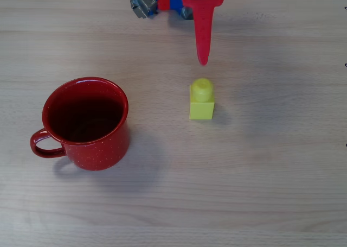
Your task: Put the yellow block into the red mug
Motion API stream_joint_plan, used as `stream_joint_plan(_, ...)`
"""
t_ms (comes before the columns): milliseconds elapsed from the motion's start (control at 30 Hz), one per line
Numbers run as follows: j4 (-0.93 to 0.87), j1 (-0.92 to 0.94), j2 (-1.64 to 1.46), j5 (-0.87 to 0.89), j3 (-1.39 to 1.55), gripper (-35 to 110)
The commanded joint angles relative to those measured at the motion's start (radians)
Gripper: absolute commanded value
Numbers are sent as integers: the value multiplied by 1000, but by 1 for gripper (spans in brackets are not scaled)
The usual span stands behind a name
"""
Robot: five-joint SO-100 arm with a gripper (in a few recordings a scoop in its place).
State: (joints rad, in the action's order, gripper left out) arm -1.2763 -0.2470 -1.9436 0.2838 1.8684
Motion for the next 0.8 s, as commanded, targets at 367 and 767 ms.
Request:
stream_joint_plan(367, 57, -35, 215, 25, -75, 40)
stream_joint_plan(767, 170, -34, 356, -14, -54, 40)
